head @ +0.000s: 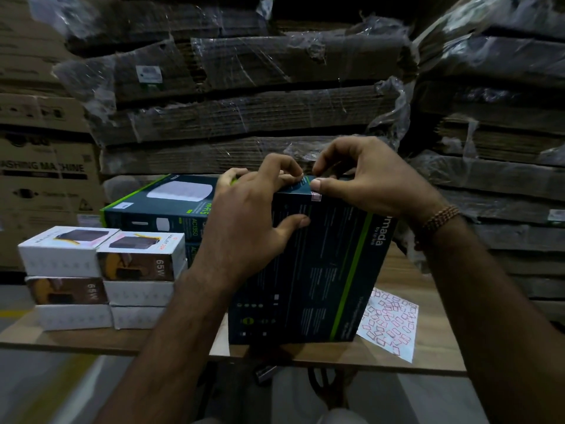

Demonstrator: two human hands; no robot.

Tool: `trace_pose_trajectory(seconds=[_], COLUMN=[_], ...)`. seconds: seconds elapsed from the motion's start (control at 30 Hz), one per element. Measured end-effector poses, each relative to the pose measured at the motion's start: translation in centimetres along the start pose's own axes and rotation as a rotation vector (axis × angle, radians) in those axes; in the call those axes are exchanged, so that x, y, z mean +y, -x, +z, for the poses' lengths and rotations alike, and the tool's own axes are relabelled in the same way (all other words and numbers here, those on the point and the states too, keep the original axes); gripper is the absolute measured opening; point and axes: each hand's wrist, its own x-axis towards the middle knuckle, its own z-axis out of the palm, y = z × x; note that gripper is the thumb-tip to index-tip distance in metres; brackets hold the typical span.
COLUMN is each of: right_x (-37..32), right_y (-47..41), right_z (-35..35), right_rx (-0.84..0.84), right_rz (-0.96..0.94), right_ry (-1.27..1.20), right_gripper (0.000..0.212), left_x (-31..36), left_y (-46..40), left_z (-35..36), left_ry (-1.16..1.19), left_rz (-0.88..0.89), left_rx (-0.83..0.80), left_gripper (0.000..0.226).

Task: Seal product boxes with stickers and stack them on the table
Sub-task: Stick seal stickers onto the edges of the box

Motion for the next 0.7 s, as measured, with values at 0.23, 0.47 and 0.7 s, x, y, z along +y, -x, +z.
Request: trace_pose_trajectory(seconds=[0.23,0.47,0.7], right_x=[-0.2,-0.6,0.2], right_y=[-1.0,-1.1,0.3], right_z=[-1.0,-1.1,-0.2], right_rx=[-0.061,-0.090,-0.020], right_rz=[0.023,0.001,-0.147], right_ry=[0.053,0.030,-0.043], right_gripper=[0.023,0.030,0.022], left_x=[0.1,0.1,-0.1], left_y=[-0.1,0.0,0.1], left_z=[-0.1,-0.1,-0.1], left_ry=[-0.003,-0.011,-0.005], left_rz=[-0.009,-0.007,-0.001], left_rx=[-0.001,-0.016,-0.015], left_gripper=[0.063,0.064,0.065])
